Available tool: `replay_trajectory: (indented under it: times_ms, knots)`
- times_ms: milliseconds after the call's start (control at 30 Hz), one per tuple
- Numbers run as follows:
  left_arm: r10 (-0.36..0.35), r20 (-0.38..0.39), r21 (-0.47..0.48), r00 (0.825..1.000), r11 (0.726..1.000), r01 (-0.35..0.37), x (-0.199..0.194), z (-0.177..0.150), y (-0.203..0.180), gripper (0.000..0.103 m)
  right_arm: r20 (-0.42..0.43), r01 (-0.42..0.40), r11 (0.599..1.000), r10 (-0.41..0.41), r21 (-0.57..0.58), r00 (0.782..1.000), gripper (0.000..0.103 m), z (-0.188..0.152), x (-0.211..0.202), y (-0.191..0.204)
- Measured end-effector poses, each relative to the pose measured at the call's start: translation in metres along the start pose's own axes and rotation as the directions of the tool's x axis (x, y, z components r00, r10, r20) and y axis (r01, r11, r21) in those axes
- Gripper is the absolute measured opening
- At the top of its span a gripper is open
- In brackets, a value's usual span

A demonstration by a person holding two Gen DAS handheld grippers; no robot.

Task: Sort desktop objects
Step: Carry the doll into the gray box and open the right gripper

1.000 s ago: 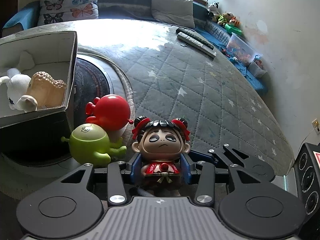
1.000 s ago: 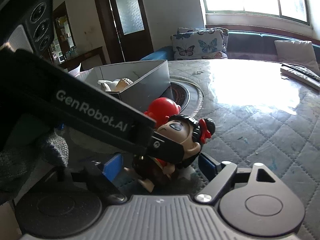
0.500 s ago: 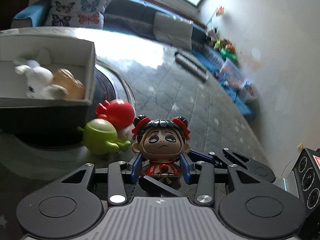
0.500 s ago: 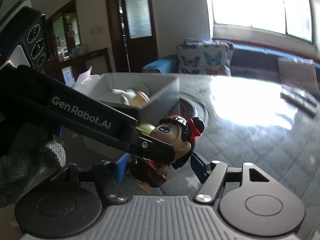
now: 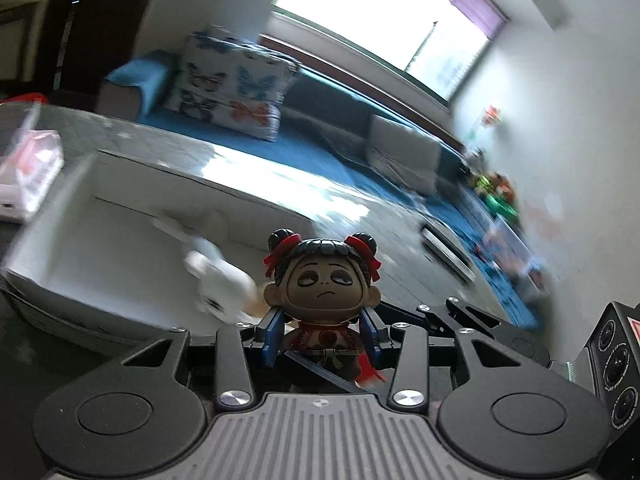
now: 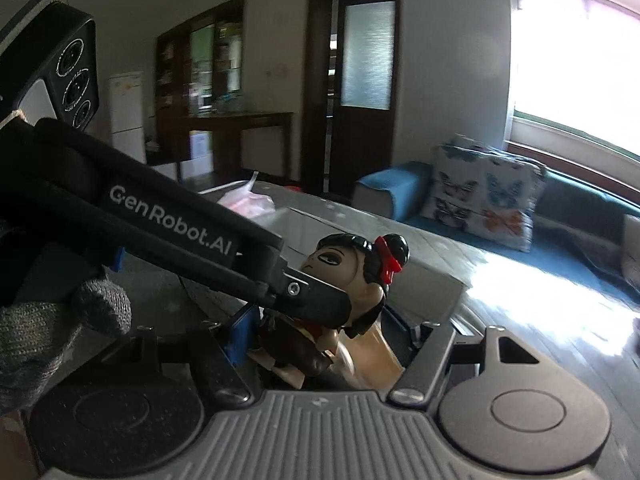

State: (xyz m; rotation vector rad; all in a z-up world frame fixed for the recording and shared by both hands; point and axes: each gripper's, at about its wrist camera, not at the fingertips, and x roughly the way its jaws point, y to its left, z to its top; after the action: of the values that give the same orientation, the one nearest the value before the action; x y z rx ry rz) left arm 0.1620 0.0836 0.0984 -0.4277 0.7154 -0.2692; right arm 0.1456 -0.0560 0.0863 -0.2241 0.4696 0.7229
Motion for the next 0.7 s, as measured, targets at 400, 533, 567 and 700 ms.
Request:
replay_trajectory:
  times_ms: [400, 533, 567, 700]
  knots:
    - [0.056, -0.083, -0.182, 0.995, 0.981, -0.070, 0.049, 0.046, 0.093, 0.044, -0.137, -0.146, 0.989, 0.147, 0.018, 0.980, 0.068, 0.037, 0.115, -0.002]
    - [0.050, -0.117, -0.224, 0.992, 0.972, -0.076, 0.062, 0.048, 0.111, 0.044, -0.190, -0.168, 0.985, 0.174, 0.046, 0.966, 0.068, 0.039, 0.135, -0.007]
    - [0.052, -0.125, -0.230, 0.991, 0.970, -0.080, 0.066, 0.048, 0.114, 0.044, -0.207, -0.175, 0.983, 0.183, 0.055, 0.961, 0.068, 0.039, 0.139, -0.009]
    - [0.053, -0.163, -0.257, 0.985, 0.962, -0.094, 0.076, 0.044, 0.126, 0.041, -0.258, -0.191, 0.980, 0.200, 0.060, 0.945, 0.068, 0.033, 0.150, -0.012]
